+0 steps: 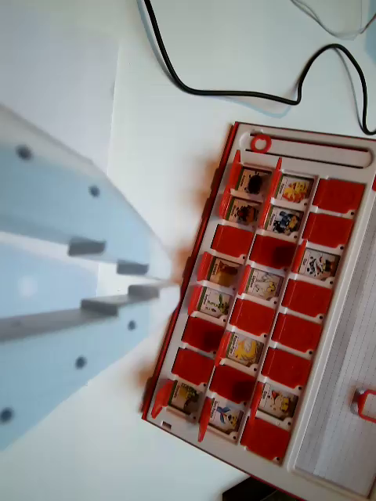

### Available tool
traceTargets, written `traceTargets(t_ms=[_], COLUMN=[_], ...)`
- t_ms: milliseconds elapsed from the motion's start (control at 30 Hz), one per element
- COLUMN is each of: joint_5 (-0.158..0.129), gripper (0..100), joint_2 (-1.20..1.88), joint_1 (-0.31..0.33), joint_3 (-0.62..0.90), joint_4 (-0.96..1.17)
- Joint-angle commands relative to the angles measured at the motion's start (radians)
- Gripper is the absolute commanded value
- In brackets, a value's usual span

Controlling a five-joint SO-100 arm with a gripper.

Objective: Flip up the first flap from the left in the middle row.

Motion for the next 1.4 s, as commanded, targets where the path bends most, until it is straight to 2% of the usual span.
traceTargets(t_ms=[0, 33, 100, 133, 200, 233, 333, 567, 633, 867, 1100, 1367], joint_5=[0.008, 0.011, 0.055, 0.052, 0.026, 0.031, 0.091, 0.156, 0.192, 0.299, 0.339, 0.382], gripper=[0, 0, 0, 0, 0, 0, 0, 0, 0, 0, 0, 0], joint_2=[0.002, 0.002, 0.000, 0.002, -0.006, -0.020, -0.149, -0.545, -0.634, -0.781, -0.819, -1.051], joint_1=[-0.011, 0.003, 0.026, 0.037, 0.026, 0.005, -0.061, -0.172, -0.207, -0.313, -0.362, -0.357], joint_3=[-0.044, -0.049, -0.052, -0.052, -0.049, -0.049, -0.078, -0.199, -0.215, -0.124, 0.025, 0.005], joint_4=[-0.021, -0.025, -0.012, 0.003, -0.008, -0.014, -0.097, -0.342, -0.403, -0.569, -0.698, -0.833])
